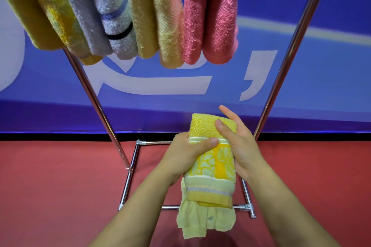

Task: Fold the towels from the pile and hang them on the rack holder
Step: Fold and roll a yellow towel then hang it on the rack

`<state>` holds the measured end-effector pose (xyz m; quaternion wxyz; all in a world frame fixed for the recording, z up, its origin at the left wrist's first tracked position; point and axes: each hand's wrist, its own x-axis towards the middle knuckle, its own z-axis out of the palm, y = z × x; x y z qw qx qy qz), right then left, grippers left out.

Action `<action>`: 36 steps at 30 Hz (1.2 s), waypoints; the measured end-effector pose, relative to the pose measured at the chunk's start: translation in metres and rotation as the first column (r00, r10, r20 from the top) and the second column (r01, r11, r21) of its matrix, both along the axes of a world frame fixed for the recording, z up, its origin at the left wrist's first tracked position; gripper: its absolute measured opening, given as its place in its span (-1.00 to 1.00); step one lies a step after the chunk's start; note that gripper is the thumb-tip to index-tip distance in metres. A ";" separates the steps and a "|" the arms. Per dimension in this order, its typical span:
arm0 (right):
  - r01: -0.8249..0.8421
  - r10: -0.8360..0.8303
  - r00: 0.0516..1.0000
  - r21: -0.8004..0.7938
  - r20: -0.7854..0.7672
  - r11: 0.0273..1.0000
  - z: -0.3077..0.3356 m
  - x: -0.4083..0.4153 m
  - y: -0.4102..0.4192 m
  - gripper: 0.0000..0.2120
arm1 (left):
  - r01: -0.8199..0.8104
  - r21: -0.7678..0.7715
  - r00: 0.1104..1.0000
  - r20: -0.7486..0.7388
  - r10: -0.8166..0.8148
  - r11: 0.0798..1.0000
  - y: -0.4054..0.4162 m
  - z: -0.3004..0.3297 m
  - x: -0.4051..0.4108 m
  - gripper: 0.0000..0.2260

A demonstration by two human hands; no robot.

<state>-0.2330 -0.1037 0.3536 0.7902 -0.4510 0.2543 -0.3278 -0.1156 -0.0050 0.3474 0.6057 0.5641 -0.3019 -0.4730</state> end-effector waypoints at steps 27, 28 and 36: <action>0.023 -0.139 0.939 -0.346 -0.315 0.938 -0.008 -0.011 -0.021 -0.77 | 0.288 0.058 0.953 0.085 -0.292 0.956 0.002 -0.002 0.003 -0.61; 0.039 -0.155 0.937 -0.346 -0.313 0.937 -0.008 -0.011 -0.022 -0.76 | 0.315 0.053 0.943 0.099 -0.319 0.948 0.002 -0.002 0.002 -0.55; 0.096 -0.194 0.937 -0.319 -0.291 0.943 -0.011 -0.013 -0.029 -0.78 | 0.413 0.027 0.905 0.100 -0.414 0.910 0.000 0.001 -0.006 -0.38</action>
